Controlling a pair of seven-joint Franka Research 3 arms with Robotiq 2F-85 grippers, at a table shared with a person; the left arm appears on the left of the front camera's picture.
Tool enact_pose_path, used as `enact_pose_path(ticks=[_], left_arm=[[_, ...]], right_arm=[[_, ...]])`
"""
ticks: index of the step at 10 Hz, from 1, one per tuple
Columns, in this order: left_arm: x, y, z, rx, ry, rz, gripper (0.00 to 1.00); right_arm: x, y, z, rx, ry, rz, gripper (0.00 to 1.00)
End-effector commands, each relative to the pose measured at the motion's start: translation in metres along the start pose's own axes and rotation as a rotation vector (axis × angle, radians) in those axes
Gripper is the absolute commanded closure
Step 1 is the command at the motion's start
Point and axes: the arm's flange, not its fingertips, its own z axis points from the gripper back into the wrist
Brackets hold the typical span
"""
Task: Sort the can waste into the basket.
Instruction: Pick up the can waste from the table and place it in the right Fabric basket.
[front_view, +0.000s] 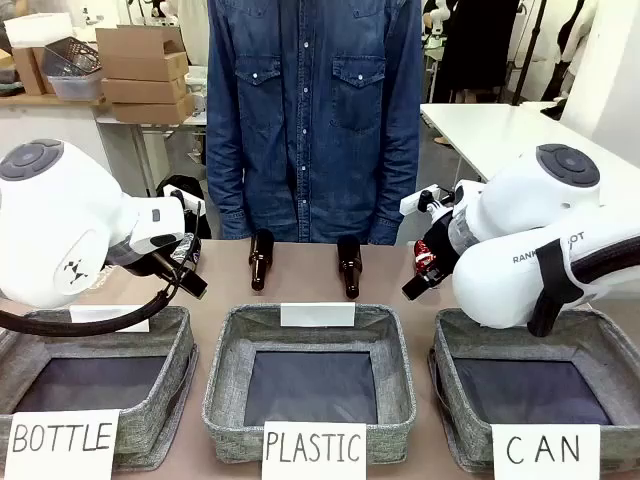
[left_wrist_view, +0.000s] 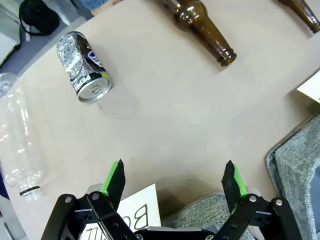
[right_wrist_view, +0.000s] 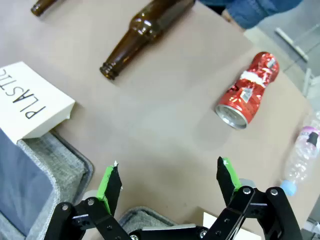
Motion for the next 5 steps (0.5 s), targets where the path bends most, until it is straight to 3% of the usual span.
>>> enact_pose_path(ticks=[1,5], left_arm=[[0.0,0.0,0.0001,0.0,0.0,0.0,0.0],[0.0,0.0,0.0001,0.0,0.0,0.0,0.0]], right_arm=[[0.0,0.0,0.0,0.0,0.0,0.0,0.0],[0.0,0.0,0.0,0.0,0.0,0.0,0.0]])
